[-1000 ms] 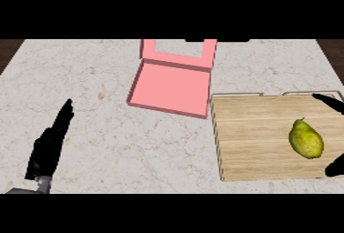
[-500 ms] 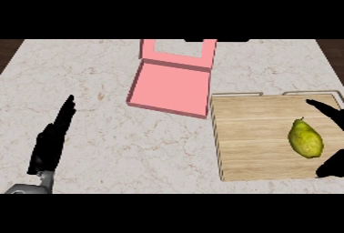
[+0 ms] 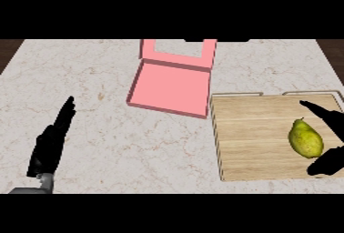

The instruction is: Pick the pear from the tray and place it in the cardboard box

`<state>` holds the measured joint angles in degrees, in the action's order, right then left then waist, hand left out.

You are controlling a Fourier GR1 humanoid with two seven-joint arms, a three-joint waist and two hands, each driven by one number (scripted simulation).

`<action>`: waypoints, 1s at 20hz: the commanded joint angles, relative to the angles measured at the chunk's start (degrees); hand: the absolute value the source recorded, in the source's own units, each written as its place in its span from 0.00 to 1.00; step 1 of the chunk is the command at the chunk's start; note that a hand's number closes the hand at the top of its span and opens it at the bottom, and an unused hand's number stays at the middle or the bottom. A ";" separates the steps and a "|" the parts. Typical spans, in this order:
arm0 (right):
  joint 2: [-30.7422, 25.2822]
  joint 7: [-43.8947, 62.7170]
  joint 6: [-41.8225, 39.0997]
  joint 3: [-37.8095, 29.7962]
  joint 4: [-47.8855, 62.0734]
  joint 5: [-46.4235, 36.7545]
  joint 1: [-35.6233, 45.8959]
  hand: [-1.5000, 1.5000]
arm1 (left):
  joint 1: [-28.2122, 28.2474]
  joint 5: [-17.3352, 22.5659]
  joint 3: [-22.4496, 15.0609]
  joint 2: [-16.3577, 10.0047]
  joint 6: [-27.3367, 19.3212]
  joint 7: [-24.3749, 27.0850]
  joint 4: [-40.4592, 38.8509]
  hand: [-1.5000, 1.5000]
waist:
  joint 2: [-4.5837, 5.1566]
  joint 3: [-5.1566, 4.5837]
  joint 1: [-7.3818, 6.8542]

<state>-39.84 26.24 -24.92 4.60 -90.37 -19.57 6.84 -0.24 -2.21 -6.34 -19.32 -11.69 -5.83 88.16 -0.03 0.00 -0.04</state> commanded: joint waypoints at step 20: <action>9.41 -9.00 -6.66 -6.93 7.61 -12.74 2.68 1.00 | -1.36 -6.47 6.53 5.31 5.00 0.39 -0.71 0.50 | 0.03 0.00 -0.03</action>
<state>-31.26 19.39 -30.67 -1.11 -85.12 -30.63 7.39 0.52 -6.97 -0.99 -14.76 -6.77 -5.72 89.22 -0.01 0.00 -0.07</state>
